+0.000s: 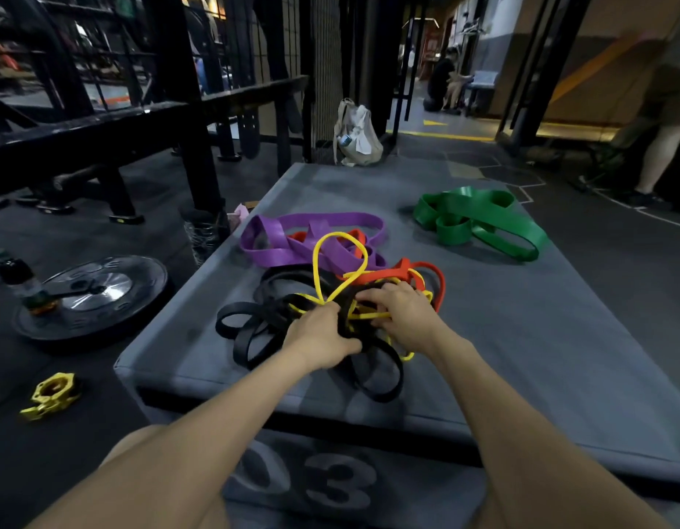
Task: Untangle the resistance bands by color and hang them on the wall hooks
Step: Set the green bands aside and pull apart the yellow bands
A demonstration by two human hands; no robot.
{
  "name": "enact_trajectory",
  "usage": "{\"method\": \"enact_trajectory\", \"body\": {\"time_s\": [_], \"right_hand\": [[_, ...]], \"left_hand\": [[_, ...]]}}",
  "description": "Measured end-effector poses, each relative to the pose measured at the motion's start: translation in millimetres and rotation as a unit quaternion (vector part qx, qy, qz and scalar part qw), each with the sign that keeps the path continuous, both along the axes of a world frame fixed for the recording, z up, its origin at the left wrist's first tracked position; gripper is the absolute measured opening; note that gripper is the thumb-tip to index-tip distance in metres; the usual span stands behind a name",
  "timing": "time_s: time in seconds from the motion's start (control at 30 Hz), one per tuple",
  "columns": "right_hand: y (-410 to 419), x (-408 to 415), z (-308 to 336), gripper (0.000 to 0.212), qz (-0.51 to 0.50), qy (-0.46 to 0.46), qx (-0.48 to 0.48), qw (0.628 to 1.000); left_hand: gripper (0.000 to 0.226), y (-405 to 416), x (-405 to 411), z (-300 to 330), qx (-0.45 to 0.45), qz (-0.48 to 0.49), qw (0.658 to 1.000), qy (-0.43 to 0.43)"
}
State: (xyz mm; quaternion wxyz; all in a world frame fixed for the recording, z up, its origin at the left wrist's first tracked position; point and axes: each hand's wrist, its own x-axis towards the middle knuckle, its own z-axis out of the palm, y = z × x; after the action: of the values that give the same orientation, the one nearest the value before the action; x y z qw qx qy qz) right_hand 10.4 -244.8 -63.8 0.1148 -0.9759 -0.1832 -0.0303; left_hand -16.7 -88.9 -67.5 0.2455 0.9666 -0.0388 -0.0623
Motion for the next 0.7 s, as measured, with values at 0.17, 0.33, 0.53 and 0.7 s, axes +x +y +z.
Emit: {"method": "enact_trajectory", "body": {"time_s": [0.17, 0.33, 0.53, 0.7], "right_hand": [[6.7, -3.2, -1.1, 0.045, 0.018, -0.028, -0.074, 0.997], [10.3, -5.4, -2.4, 0.015, 0.054, -0.079, -0.048, 0.994], [5.0, -8.2, 2.9, 0.011, 0.085, -0.056, 0.179, 0.979], [-14.0, -17.5, 15.1, 0.018, 0.041, 0.030, 0.275, 0.960]], "left_hand": [[0.045, 14.8, -1.5, -2.6, -0.062, -0.011, 0.998, -0.010], [0.042, 21.9, -5.4, -3.6, -0.023, -0.045, 0.998, -0.029], [0.043, 32.4, -5.6, -1.8, 0.025, -0.068, 0.994, -0.076], [0.035, 49.0, 9.7, 16.0, 0.038, -0.026, 0.983, -0.177]]}}
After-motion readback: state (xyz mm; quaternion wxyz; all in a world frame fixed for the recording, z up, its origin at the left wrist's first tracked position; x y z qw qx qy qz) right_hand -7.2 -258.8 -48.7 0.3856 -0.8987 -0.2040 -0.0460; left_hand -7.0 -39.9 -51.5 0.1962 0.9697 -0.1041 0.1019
